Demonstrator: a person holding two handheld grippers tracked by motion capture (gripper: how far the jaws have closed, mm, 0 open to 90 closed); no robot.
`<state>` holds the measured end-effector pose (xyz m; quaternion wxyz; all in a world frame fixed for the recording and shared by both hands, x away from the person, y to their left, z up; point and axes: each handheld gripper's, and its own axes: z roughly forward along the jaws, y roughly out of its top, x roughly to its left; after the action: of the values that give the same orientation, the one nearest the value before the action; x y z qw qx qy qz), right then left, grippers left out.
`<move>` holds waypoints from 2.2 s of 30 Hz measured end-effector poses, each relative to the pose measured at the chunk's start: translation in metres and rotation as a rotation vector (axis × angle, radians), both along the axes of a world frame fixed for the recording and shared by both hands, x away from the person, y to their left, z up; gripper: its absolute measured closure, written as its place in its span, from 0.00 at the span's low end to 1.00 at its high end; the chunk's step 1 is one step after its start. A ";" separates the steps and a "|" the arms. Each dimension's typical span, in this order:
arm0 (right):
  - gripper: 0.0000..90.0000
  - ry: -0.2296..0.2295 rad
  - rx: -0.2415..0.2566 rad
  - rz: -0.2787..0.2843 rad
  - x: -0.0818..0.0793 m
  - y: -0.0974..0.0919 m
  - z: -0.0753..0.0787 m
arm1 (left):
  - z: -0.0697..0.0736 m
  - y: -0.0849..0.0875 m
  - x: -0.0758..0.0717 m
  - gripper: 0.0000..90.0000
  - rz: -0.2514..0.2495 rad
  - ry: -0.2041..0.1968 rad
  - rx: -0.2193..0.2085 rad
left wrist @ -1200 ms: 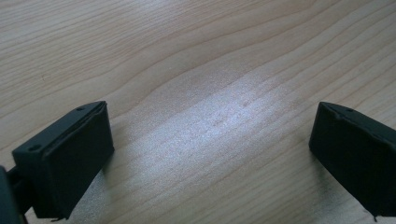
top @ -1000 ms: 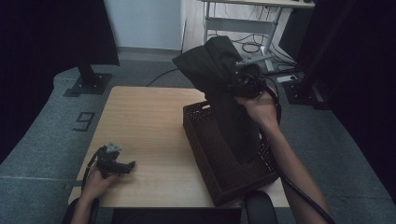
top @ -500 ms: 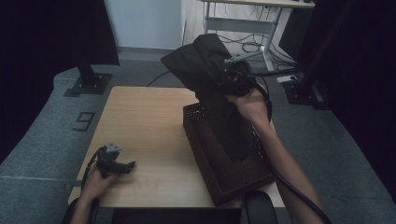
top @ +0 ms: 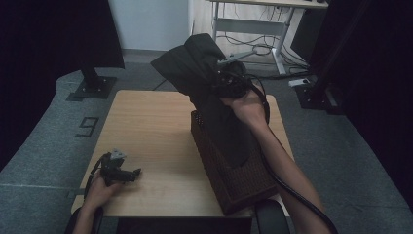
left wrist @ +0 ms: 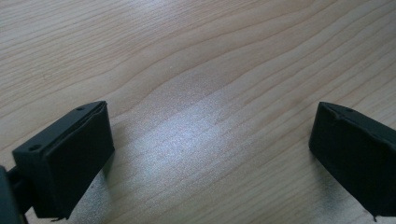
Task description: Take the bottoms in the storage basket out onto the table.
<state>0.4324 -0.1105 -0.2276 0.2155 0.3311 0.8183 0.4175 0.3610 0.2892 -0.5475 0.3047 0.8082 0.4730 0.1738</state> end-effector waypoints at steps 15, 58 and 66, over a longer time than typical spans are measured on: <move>0.70 -0.006 0.004 0.052 0.000 0.035 0.004 | 0.000 0.001 0.000 0.00 -0.003 0.002 -0.001; 0.70 -0.021 -0.001 0.179 -0.001 0.130 -0.002 | 0.000 0.010 -0.001 0.00 0.009 0.000 -0.002; 0.70 -0.023 -0.002 0.197 -0.002 0.144 -0.009 | 0.000 0.011 -0.001 0.00 0.010 0.001 -0.003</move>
<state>0.4308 0.0338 -0.2369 0.1832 0.2439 0.8449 0.4395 0.3602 0.3006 -0.5475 0.3047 0.8056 0.4773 0.1743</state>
